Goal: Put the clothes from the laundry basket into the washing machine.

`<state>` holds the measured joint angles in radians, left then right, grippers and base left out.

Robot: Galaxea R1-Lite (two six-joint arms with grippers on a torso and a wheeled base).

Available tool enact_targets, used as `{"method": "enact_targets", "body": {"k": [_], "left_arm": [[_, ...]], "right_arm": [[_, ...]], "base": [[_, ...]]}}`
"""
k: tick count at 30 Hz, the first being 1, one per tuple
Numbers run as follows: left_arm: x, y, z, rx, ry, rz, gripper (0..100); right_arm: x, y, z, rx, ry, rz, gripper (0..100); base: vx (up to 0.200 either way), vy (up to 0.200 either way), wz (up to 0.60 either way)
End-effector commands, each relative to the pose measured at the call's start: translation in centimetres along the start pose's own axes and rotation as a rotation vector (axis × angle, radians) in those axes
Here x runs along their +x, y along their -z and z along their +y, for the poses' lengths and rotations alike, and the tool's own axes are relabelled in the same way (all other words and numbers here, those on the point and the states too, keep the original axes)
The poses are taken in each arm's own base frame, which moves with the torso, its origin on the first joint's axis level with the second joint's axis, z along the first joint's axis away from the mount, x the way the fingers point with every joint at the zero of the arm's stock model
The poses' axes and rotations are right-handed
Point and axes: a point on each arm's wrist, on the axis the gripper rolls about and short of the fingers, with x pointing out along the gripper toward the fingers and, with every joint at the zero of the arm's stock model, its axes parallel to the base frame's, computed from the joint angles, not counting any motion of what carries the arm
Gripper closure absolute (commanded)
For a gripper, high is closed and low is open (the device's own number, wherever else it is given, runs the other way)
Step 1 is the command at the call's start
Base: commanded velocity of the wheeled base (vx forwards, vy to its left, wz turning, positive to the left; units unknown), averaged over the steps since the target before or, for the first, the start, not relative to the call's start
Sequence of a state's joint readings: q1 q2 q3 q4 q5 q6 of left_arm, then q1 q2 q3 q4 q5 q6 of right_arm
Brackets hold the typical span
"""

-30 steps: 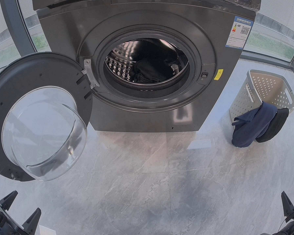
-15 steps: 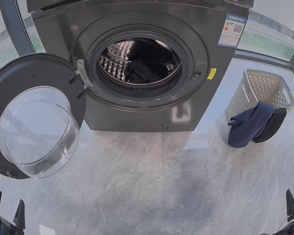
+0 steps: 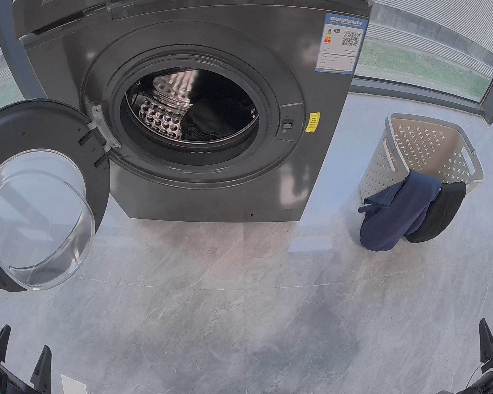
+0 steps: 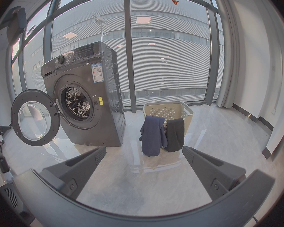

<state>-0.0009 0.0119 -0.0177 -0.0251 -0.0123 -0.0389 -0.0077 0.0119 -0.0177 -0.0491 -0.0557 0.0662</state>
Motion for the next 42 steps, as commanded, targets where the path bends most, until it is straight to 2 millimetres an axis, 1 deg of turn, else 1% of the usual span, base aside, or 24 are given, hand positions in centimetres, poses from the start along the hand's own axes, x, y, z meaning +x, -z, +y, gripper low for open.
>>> {"method": "enact_targets", "body": {"k": [1, 22, 28, 42], "left_arm": [[0.07, 0.78, 0.07, 0.028, -0.013, 0.038, 0], [0.08, 0.79, 0.05, 0.031, -0.006, 0.041, 0], [0.07, 0.75, 0.05, 0.025, -0.002, 0.04, 0], [0.07, 0.75, 0.05, 0.023, -0.007, 0.04, 0]], "right_arm": [[0.0, 0.4, -0.03, 0.004, -0.002, 0.0, 0], [0.0, 0.38, -0.03, 0.012, 0.001, -0.002, 0], [0.0, 0.38, -0.03, 0.015, 0.001, -0.002, 0], [0.0, 0.4, -0.03, 0.012, 0.001, 0.0, 0]], "base": [[-0.2, -0.2, 0.0], [-0.2, -0.2, 0.0], [0.0, 0.0, 0.0], [0.2, 0.0, 0.0]]}}
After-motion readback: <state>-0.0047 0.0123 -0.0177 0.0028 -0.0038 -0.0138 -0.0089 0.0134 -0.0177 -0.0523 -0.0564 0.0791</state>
